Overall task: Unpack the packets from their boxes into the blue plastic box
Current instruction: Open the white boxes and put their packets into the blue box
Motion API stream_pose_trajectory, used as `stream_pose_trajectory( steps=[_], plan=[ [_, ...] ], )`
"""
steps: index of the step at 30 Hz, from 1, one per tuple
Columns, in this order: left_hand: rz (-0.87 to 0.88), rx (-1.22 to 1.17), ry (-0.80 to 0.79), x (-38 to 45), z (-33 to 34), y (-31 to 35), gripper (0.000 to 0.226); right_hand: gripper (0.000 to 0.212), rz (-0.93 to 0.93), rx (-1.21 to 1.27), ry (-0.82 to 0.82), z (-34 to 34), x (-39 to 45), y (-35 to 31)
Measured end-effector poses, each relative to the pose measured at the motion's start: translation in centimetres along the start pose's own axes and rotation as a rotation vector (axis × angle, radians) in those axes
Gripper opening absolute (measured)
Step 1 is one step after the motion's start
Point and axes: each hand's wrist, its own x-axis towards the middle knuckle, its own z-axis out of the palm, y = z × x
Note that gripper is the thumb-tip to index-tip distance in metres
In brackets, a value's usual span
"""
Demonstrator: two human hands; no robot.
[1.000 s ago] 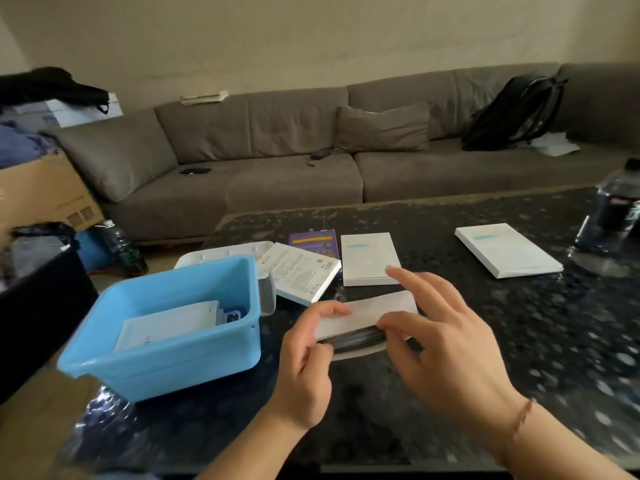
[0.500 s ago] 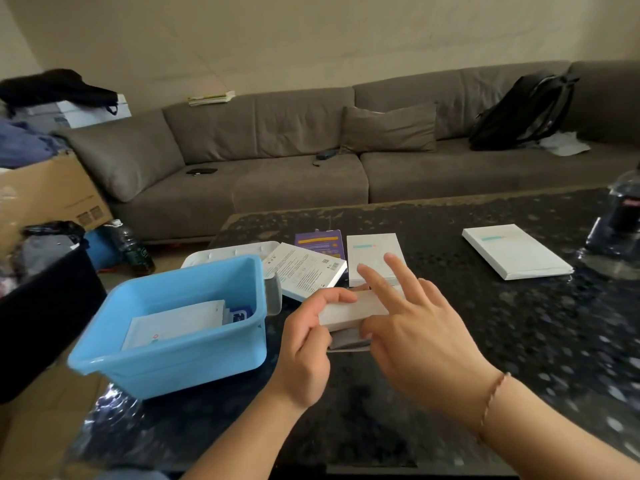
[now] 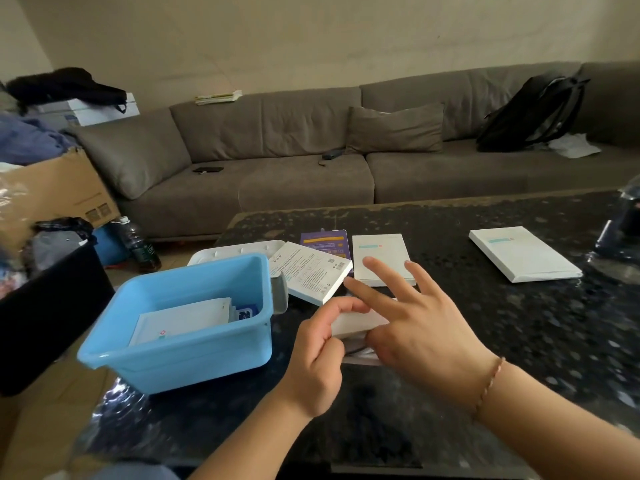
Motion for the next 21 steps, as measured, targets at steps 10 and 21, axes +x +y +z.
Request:
stream_pose_trajectory(
  steps=[10, 21],
  plan=[
    [0.060, 0.124, -0.198, -2.3, 0.3, -1.7, 0.044, 0.023, 0.187, 0.173, 0.351, 1.8, -5.6, -1.6],
    [0.064, 0.492, -0.384, -4.8, -1.1, -4.4, 0.050, 0.017, -0.093, -0.027, 0.284, 2.2, -12.2, -4.8]
  ],
)
